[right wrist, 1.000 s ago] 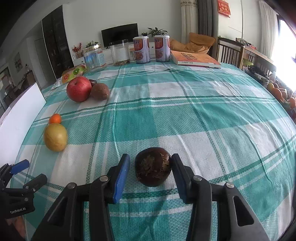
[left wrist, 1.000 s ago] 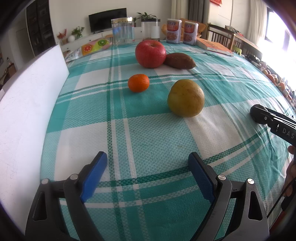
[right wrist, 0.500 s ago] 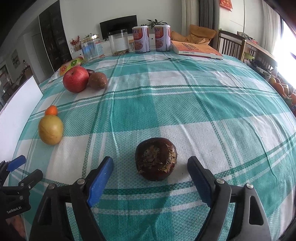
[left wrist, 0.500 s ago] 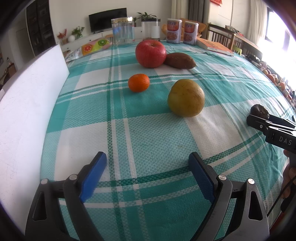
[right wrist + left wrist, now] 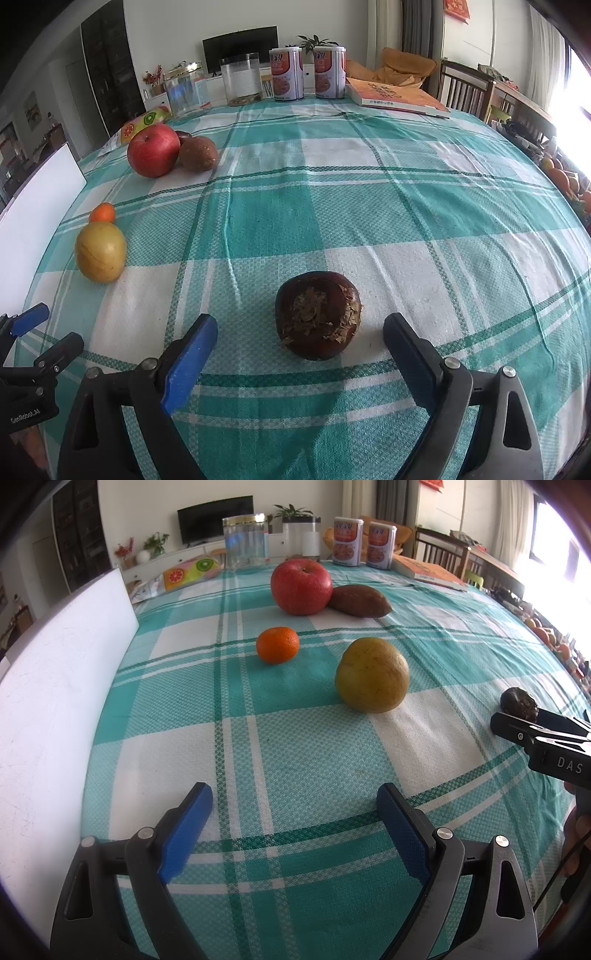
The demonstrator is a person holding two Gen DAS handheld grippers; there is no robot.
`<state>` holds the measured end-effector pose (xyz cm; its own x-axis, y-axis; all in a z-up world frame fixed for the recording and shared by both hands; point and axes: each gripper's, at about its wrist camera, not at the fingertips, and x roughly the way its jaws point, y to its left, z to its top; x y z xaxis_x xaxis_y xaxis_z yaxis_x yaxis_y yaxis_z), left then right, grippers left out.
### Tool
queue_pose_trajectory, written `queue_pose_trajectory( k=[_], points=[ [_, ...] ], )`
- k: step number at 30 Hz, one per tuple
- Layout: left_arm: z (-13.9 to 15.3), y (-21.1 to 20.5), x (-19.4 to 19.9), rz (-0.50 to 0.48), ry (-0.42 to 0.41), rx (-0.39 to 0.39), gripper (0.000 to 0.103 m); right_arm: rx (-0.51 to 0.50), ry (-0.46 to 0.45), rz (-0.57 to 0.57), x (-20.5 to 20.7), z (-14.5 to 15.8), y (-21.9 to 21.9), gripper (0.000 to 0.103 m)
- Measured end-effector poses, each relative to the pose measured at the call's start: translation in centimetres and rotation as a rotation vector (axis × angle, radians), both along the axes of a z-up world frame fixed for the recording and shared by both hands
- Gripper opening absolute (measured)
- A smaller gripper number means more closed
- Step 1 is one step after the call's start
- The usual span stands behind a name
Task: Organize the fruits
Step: 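Set the passion fruit down on the cloth and open the right tool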
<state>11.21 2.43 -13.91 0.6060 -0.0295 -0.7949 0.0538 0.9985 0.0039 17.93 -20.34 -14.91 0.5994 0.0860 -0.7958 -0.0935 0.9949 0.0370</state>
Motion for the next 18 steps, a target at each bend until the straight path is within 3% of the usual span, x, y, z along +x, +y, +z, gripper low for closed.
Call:
queue_pose_trajectory(
  k=[18],
  points=[
    [0.01,0.04,0.00,-0.009,0.003,-0.002,0.092,0.000,0.000,0.001,-0.06,0.01,0.00,0.093]
  ],
)
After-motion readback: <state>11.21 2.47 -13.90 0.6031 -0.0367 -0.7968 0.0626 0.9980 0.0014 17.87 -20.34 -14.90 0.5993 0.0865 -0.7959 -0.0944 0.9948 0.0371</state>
